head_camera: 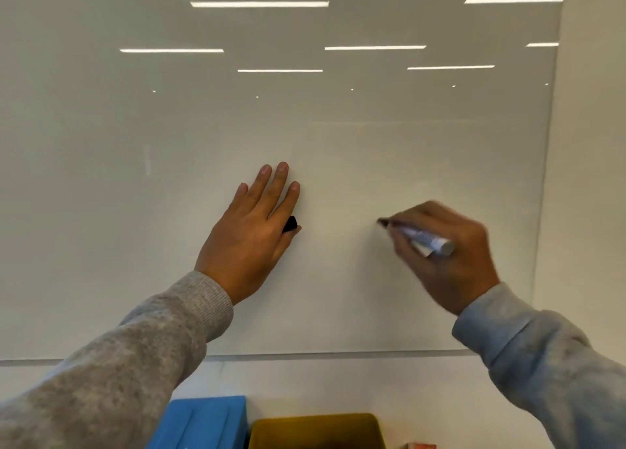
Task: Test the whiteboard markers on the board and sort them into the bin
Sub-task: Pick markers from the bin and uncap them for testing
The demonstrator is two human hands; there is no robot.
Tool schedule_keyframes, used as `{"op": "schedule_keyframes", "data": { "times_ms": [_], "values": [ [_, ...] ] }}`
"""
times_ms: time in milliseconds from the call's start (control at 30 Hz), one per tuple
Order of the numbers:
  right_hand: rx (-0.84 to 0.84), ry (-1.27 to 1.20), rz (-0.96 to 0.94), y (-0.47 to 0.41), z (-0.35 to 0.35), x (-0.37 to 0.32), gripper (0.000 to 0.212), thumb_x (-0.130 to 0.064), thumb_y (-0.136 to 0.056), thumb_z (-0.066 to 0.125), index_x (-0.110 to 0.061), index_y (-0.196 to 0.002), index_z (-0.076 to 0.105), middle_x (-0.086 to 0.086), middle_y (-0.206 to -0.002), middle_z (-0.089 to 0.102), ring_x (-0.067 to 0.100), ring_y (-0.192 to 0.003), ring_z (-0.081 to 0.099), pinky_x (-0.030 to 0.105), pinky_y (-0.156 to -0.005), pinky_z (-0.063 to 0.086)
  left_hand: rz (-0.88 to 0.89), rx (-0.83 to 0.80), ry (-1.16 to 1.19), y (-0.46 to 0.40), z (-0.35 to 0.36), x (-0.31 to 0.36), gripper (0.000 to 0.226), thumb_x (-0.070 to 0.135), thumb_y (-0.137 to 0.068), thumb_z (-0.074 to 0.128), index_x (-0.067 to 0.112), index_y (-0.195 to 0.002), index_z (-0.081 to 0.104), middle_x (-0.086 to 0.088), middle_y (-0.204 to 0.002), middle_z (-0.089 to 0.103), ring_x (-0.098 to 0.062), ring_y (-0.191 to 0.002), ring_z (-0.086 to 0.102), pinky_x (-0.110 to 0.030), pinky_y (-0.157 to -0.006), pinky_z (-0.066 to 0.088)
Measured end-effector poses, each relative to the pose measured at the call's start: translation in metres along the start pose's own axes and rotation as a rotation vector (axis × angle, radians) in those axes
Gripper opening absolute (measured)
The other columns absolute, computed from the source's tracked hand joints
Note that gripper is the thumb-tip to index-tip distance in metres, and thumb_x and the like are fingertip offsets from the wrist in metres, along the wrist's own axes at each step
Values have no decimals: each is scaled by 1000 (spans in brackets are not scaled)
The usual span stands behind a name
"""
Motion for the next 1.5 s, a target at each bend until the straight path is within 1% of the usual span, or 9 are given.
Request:
{"op": "schedule_keyframes", "data": {
  "times_ms": [133, 233, 400, 767, 867, 1033, 1133, 1367, 1500],
  "values": [
    [-14, 55, 52, 11, 7, -6, 14, -13, -89, 74, -5, -101, 76, 5, -94, 70, 14, -76, 64, 15, -73, 53, 13, 22, 66, 15, -5, 11, 53, 35, -101, 45, 8, -147, 46, -11, -159, 33, -30, -147, 32, -45, -116, 34],
    [-69, 14, 0, 14, 8, -4, 14, -14, -90, 73, -6, -102, 76, 5, -95, 70, 15, -77, 65, 15, -74, 52, 2, 84, 144, 25, -12, 18, 41, 32, -99, 48, 8, -130, 62, -10, -131, 63, -31, -115, 62, -41, -95, 51],
    [-58, -2, 39, 24, 12, -7, 13, -9, -90, 74, -4, -102, 76, 5, -96, 68, 14, -78, 64, 18, -73, 53, -107, -38, 349, 42, -4, 19, 17, 30, -101, 44, 21, -103, 59, 9, -91, 60, -17, -72, 56, -38, -70, 52],
    [-59, -14, 45, 25, 17, -9, 14, -11, -90, 75, -7, -103, 76, 5, -96, 70, 13, -78, 65, 23, -71, 54, -283, -96, 642, 61, 17, 30, 23, 43, -98, 37, 28, -84, 46, 11, -73, 52, -10, -68, 51, -32, -60, 45],
    [127, -16, 125, 19, 6, -4, 11, -11, -90, 75, -6, -100, 76, 5, -94, 70, 12, -77, 65, 20, -70, 54, -196, -146, 651, 60, 22, 32, 24, 42, -103, 35, 28, -98, 54, 13, -86, 51, -6, -78, 52, -29, -67, 47],
    [-138, -62, 2, 42, 31, -19, 12, -8, -90, 74, -5, -101, 75, 6, -95, 67, 16, -78, 65, 27, -71, 56, -122, -83, 527, 61, 23, 30, 42, 46, -99, 39, 26, -130, 61, 14, -100, 43, -4, -84, 49, -16, -68, 45],
    [39, -50, 72, 28, 13, -5, 10, -8, -90, 74, -5, -99, 76, 6, -94, 69, 12, -78, 64, 23, -71, 54, -106, -46, 488, 63, 22, 29, 47, 41, -97, 44, 22, -138, 58, 11, -98, 44, -8, -84, 49, -22, -69, 50],
    [-99, -6, -2, 52, 31, -17, 15, -11, -90, 74, -2, -103, 76, 8, -95, 69, 19, -78, 67, 24, -72, 56, -142, -22, 531, 66, 24, 30, 39, 37, -93, 58, 24, -130, 62, 14, -95, 48, -3, -78, 50, -13, -68, 46],
    [120, 51, 114, 36, 6, -3, 13, -12, -91, 74, -4, -100, 76, 8, -95, 72, 11, -79, 64, 11, -75, 51, -168, -20, 561, 69, 25, 31, 29, 37, -92, 63, 30, -120, 59, 17, -95, 53, 0, -81, 54, -13, -69, 46]
  ]
}}
Point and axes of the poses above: each hand's wrist, its own y-axis away from the middle knuckle, its own z-axis out of the palm, x = y × z, the point moved 4 cm from there along -y, towards the middle knuckle
